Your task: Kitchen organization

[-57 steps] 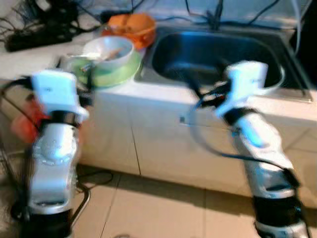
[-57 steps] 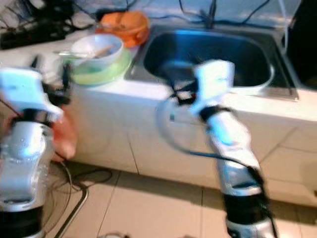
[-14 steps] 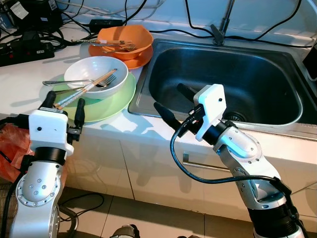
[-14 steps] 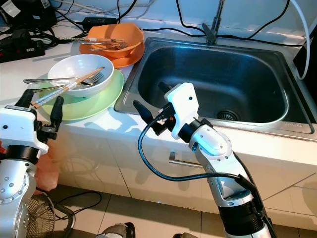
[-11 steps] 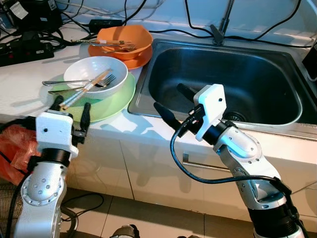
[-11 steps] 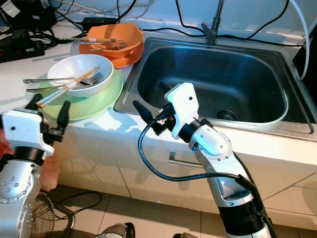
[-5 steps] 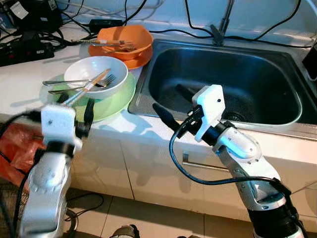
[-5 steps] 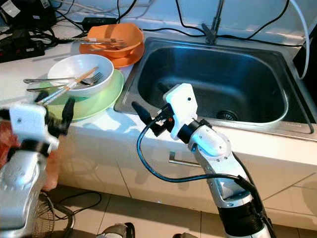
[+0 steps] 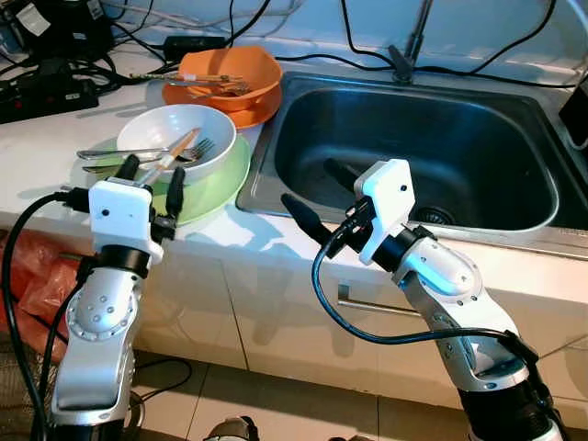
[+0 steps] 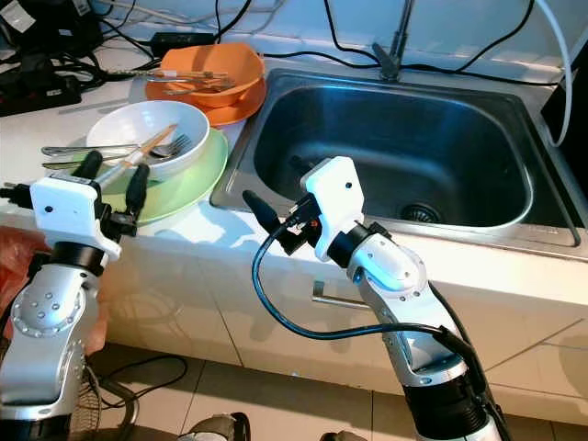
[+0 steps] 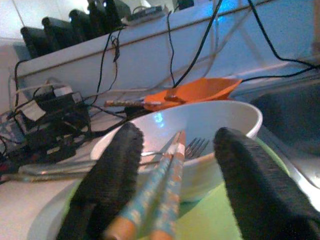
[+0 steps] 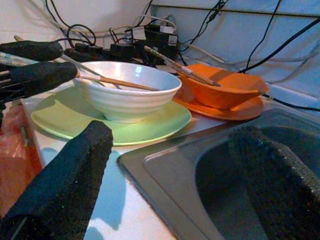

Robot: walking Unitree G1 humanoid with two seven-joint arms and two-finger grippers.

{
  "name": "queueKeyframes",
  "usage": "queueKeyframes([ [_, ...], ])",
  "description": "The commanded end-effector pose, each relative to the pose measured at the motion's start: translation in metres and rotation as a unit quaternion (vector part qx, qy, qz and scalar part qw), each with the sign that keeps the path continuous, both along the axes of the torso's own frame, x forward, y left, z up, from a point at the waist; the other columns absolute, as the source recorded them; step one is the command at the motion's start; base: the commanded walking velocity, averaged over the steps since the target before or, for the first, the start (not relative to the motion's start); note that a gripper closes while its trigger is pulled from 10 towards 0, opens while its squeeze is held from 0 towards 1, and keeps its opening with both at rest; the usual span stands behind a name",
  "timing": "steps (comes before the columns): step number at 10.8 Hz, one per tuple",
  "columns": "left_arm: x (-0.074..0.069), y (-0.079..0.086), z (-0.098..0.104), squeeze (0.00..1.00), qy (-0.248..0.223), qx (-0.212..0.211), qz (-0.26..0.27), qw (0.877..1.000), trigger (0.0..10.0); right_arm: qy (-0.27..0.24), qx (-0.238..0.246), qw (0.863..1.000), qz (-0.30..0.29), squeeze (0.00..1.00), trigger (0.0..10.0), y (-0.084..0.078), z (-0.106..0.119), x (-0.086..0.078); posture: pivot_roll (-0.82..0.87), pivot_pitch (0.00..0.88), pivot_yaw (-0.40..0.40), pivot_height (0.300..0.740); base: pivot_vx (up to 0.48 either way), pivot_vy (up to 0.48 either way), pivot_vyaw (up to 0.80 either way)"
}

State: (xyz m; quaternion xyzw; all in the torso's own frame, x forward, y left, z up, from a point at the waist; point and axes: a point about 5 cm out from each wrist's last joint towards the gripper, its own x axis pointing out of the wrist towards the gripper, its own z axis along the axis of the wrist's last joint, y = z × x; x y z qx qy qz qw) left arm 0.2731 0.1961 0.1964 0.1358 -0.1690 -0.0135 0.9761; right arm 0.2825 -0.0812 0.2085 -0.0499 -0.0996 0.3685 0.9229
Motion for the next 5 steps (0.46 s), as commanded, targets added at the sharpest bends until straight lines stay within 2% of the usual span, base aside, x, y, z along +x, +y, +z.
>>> queueKeyframes([
  [1,0.0010,-0.0006,-0.0001,0.00,0.000,0.005,-0.006,1.000,0.0,-0.004,0.001,1.000,-0.005,0.00,10.0,-0.0011,0.0018,-0.0020,0.04,0.135,-0.008,0.740,0.000,0.000,0.00],
  [5,0.0044,0.0028,-0.0007,0.00,-0.008,-0.002,0.003,1.000,0.0,-0.003,-0.001,1.000,-0.026,0.00,10.0,-0.0035,0.0001,0.0000,0.04,0.131,-0.004,0.740,0.000,0.000,0.00],
])
